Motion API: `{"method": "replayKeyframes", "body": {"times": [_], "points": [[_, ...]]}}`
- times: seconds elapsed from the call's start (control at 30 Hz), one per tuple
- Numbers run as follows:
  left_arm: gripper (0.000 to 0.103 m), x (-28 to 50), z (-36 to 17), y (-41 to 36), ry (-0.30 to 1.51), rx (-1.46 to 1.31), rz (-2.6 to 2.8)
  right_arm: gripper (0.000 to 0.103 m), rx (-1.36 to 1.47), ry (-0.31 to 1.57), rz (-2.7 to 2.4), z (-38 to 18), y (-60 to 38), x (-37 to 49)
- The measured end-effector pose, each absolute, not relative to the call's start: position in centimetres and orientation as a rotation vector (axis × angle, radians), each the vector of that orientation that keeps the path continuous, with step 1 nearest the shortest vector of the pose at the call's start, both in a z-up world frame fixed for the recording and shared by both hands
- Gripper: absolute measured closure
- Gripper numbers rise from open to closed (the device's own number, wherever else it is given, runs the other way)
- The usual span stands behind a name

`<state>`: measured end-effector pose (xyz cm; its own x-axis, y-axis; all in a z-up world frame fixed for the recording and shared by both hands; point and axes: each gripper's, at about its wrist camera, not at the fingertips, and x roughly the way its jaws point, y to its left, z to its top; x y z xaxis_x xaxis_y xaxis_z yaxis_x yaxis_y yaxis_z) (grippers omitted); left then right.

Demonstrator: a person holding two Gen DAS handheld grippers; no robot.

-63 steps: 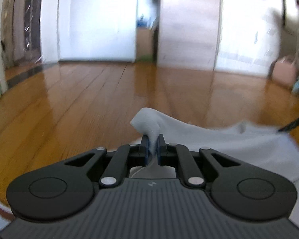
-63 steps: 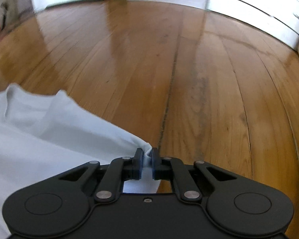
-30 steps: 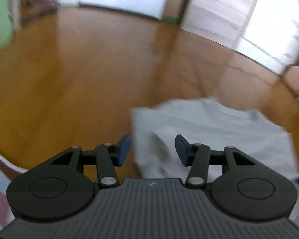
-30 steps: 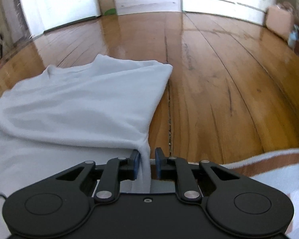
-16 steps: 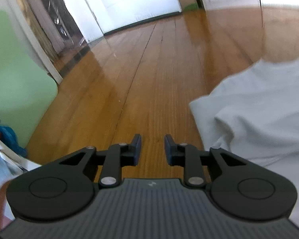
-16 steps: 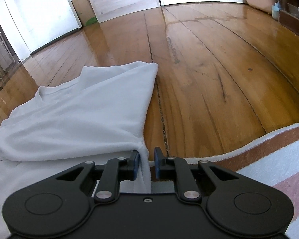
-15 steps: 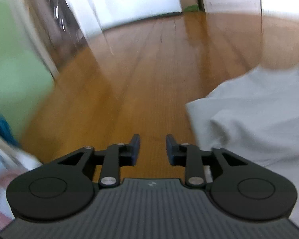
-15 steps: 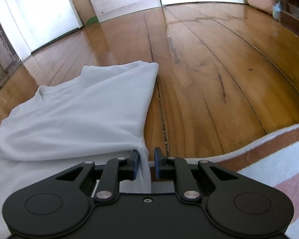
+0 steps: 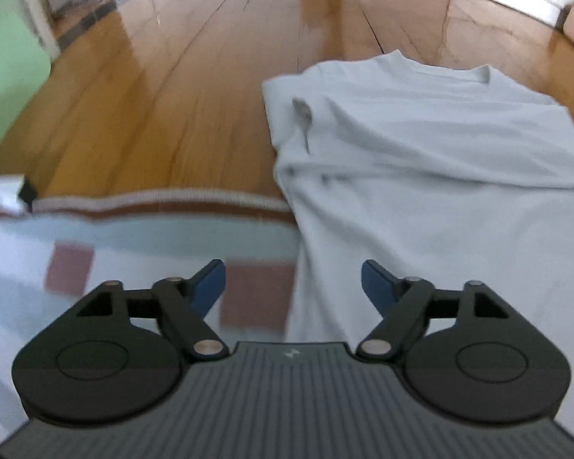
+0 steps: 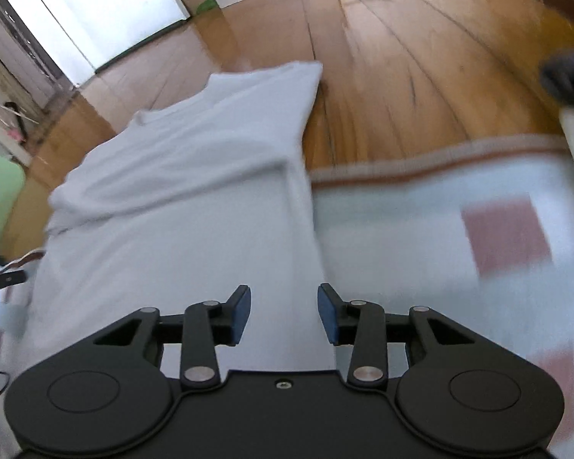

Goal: Fold clothes

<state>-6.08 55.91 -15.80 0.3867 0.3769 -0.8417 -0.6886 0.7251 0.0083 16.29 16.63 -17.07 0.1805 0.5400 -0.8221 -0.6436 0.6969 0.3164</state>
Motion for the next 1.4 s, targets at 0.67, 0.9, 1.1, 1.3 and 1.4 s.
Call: {"method": "replayKeyframes", "body": {"times": [0.67, 0.9, 1.1, 1.3, 1.4], "points": [[0.01, -16.7, -17.8, 51.1, 1.132, -0.584, 0.557, 0.044, -0.109, 1.217, 0.984, -18.5, 6.7, 5.8], [0.004, -17.6, -18.6, 51.3, 1.151, -0.673, 0.549, 0.044, 0.002, 1.351, 1.107, -19.2, 4.4, 5.5], [0.005, -18.7, -18.5, 50.9, 1.101, -0.737, 0.486, 0.091, 0.062, 1.356, 1.104, -20.2, 3.3, 5.0], [0.052, -16.5, -17.5, 47.2, 1.144, -0.485, 0.419, 0.094, 0.027, 1.254, 1.113, -19.3, 3.9, 4.0], [0.059, -15.5, -16.8, 46.3, 1.129, -0.423, 0.393, 0.094, 0.034, 1.17, 1.16, -16.9, 5.7, 4.7]]}}
